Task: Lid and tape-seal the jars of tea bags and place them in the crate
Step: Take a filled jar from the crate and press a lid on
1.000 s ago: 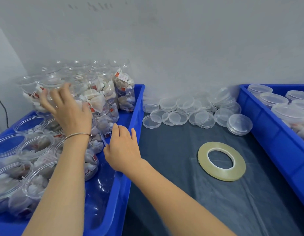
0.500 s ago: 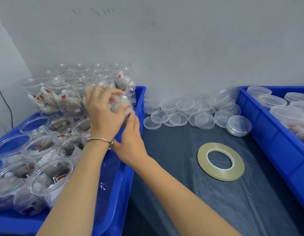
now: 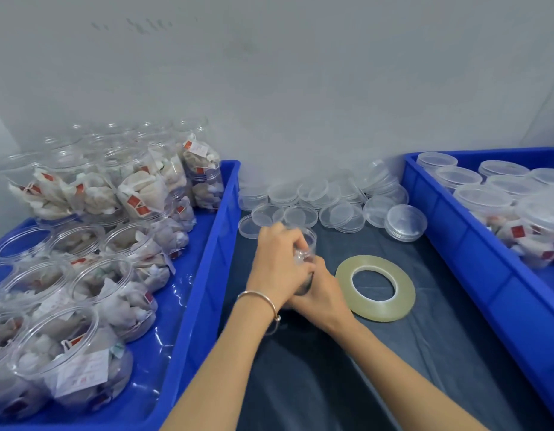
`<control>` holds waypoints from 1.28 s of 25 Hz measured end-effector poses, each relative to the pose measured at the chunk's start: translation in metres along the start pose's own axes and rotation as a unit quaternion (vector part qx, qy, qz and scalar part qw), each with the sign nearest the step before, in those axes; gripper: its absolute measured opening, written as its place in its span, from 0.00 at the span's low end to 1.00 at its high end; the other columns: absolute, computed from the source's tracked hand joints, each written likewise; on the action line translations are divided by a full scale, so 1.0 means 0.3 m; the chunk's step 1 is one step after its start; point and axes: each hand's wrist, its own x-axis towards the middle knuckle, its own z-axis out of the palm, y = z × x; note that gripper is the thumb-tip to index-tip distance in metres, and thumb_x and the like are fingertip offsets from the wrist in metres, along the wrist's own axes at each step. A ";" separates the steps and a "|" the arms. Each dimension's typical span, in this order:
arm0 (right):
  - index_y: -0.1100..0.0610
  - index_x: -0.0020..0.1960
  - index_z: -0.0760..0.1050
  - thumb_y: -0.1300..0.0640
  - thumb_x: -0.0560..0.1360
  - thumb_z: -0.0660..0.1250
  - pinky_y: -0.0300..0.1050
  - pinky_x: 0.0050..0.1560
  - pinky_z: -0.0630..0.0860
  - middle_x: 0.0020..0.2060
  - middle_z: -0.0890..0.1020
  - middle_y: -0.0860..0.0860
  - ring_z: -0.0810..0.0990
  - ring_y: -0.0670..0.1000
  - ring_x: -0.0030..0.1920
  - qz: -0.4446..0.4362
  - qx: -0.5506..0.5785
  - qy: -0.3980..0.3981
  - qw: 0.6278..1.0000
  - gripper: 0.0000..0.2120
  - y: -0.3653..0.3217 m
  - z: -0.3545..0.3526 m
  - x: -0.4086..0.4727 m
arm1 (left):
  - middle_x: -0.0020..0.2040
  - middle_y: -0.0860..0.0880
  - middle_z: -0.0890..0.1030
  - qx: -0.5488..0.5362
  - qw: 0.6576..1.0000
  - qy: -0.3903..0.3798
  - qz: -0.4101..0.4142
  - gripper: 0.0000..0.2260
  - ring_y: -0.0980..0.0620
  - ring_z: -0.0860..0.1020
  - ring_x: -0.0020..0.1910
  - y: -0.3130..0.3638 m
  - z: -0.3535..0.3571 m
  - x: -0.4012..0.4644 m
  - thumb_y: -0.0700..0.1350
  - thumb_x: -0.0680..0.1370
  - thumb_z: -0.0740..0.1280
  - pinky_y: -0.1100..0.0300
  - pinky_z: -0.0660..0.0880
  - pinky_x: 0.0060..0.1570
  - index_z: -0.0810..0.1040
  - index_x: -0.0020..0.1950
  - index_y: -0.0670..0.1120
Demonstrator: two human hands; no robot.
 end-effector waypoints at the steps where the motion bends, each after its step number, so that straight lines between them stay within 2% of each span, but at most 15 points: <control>1: 0.51 0.62 0.65 0.41 0.55 0.75 0.37 0.46 0.75 0.51 0.76 0.39 0.78 0.42 0.51 -0.003 0.008 -0.014 1.000 0.40 0.033 -0.016 -0.013 | 0.42 0.56 0.66 -0.025 1.000 -0.003 -0.008 0.11 0.54 0.63 0.50 -0.006 0.038 -0.023 0.39 0.66 0.77 0.76 0.60 0.45 0.75 0.37 0.47; 3: 0.54 0.63 0.65 0.45 0.58 0.78 0.35 0.48 0.75 0.51 0.75 0.38 0.77 0.41 0.52 -0.016 0.025 -0.024 0.999 0.38 0.075 -0.046 -0.019 | 0.53 0.52 0.67 -0.083 0.996 0.042 0.001 0.11 0.56 0.61 0.56 -0.008 0.093 -0.063 0.39 0.64 0.78 0.83 0.56 0.51 0.78 0.40 0.47; 4: 0.55 0.64 0.65 0.46 0.59 0.78 0.36 0.50 0.75 0.52 0.74 0.38 0.77 0.40 0.53 -0.025 0.033 -0.019 0.999 0.38 0.088 -0.059 -0.016 | 0.58 0.52 0.66 -0.114 0.991 0.074 0.004 0.16 0.57 0.61 0.59 -0.010 0.112 -0.074 0.39 0.62 0.79 0.83 0.55 0.54 0.79 0.45 0.49; 6: 0.55 0.64 0.66 0.48 0.61 0.78 0.33 0.50 0.73 0.53 0.74 0.38 0.76 0.37 0.54 -0.036 0.041 0.001 0.999 0.37 0.105 -0.075 -0.009 | 0.63 0.52 0.65 -0.209 0.973 0.092 -0.021 0.34 0.60 0.65 0.63 -0.022 0.144 -0.076 0.38 0.60 0.80 0.79 0.60 0.59 0.71 0.61 0.56; 8: 0.50 0.61 0.65 0.50 0.61 0.78 0.26 0.47 0.71 0.53 0.75 0.38 0.75 0.32 0.52 -0.041 0.035 0.015 0.998 0.33 0.114 -0.099 -0.009 | 0.64 0.55 0.67 -0.329 0.939 0.046 -0.090 0.45 0.64 0.68 0.64 -0.016 0.174 -0.075 0.37 0.60 0.81 0.77 0.67 0.56 0.61 0.69 0.58; 10: 0.44 0.63 0.62 0.55 0.64 0.75 0.24 0.49 0.69 0.57 0.76 0.41 0.74 0.31 0.55 -0.064 0.025 -0.016 0.998 0.33 0.135 -0.161 -0.010 | 0.66 0.54 0.69 -0.371 0.920 0.014 -0.127 0.43 0.63 0.69 0.65 -0.011 0.221 -0.073 0.37 0.63 0.80 0.79 0.67 0.53 0.60 0.70 0.55; 12: 0.47 0.71 0.58 0.61 0.65 0.67 0.31 0.64 0.65 0.68 0.69 0.44 0.68 0.37 0.67 -0.104 0.014 -0.017 0.994 0.37 0.173 -0.250 -0.005 | 0.65 0.54 0.69 -0.365 0.923 -0.002 -0.124 0.37 0.58 0.69 0.65 -0.006 0.257 -0.062 0.38 0.65 0.79 0.80 0.66 0.54 0.63 0.66 0.54; 14: 0.53 0.75 0.56 0.63 0.67 0.63 0.40 0.69 0.60 0.72 0.63 0.48 0.62 0.47 0.72 -0.076 -0.062 0.120 0.988 0.38 0.229 -0.350 0.038 | 0.64 0.57 0.69 -0.361 0.925 -0.028 -0.116 0.35 0.60 0.70 0.63 0.002 0.272 -0.046 0.39 0.67 0.78 0.79 0.66 0.54 0.63 0.66 0.54; 16: 0.56 0.77 0.51 0.64 0.72 0.63 0.48 0.70 0.60 0.75 0.57 0.53 0.56 0.53 0.75 0.038 -0.166 0.209 0.963 0.36 0.265 -0.424 0.105 | 0.64 0.56 0.69 -0.358 0.926 -0.064 -0.103 0.36 0.64 0.69 0.62 0.014 0.281 -0.041 0.39 0.67 0.78 0.79 0.65 0.54 0.62 0.68 0.52; 20: 0.56 0.78 0.42 0.56 0.78 0.59 0.62 0.73 0.53 0.78 0.46 0.52 0.42 0.55 0.77 0.178 -0.273 0.107 0.939 0.35 0.310 -0.501 0.222 | 0.67 0.52 0.67 -0.352 0.926 -0.110 -0.085 0.37 0.57 0.67 0.66 0.031 0.294 -0.041 0.39 0.68 0.78 0.78 0.65 0.58 0.60 0.71 0.47; 23: 0.54 0.78 0.43 0.52 0.80 0.56 0.63 0.71 0.55 0.77 0.53 0.54 0.43 0.56 0.77 0.198 -0.326 0.027 0.924 0.32 0.340 -0.532 0.223 | 0.68 0.51 0.66 -0.354 0.924 -0.120 -0.084 0.37 0.56 0.68 0.66 0.027 0.290 -0.038 0.38 0.68 0.77 0.77 0.66 0.58 0.60 0.71 0.47; 25: 0.55 0.78 0.46 0.51 0.79 0.58 0.59 0.67 0.63 0.74 0.59 0.58 0.53 0.58 0.74 0.185 -0.354 0.061 0.915 0.32 0.348 -0.534 0.212 | 0.68 0.51 0.66 -0.351 0.925 -0.123 -0.084 0.38 0.58 0.68 0.65 0.025 0.289 -0.038 0.39 0.68 0.77 0.77 0.66 0.58 0.59 0.71 0.47; 27: 0.54 0.77 0.48 0.53 0.77 0.62 0.57 0.62 0.68 0.70 0.60 0.59 0.60 0.60 0.69 0.175 -0.321 0.130 0.922 0.34 0.339 -0.528 0.205 | 0.68 0.51 0.66 -0.348 0.925 -0.123 -0.085 0.38 0.59 0.68 0.65 0.026 0.291 -0.040 0.40 0.68 0.77 0.76 0.66 0.59 0.60 0.72 0.47; 29: 0.51 0.77 0.46 0.53 0.76 0.64 0.58 0.64 0.66 0.72 0.53 0.56 0.56 0.60 0.71 0.172 -0.296 0.125 0.931 0.37 0.327 -0.528 0.215 | 0.68 0.51 0.66 -0.345 0.927 -0.121 -0.085 0.38 0.59 0.68 0.65 0.025 0.292 -0.042 0.40 0.68 0.77 0.76 0.66 0.59 0.59 0.72 0.48; 32: 0.50 0.78 0.44 0.52 0.79 0.61 0.62 0.70 0.57 0.77 0.44 0.50 0.44 0.58 0.76 0.178 -0.326 0.044 0.928 0.35 0.320 -0.529 0.243 | 0.69 0.51 0.66 -0.346 0.926 -0.125 -0.085 0.38 0.58 0.67 0.66 0.019 0.297 -0.039 0.40 0.68 0.77 0.78 0.65 0.58 0.59 0.72 0.48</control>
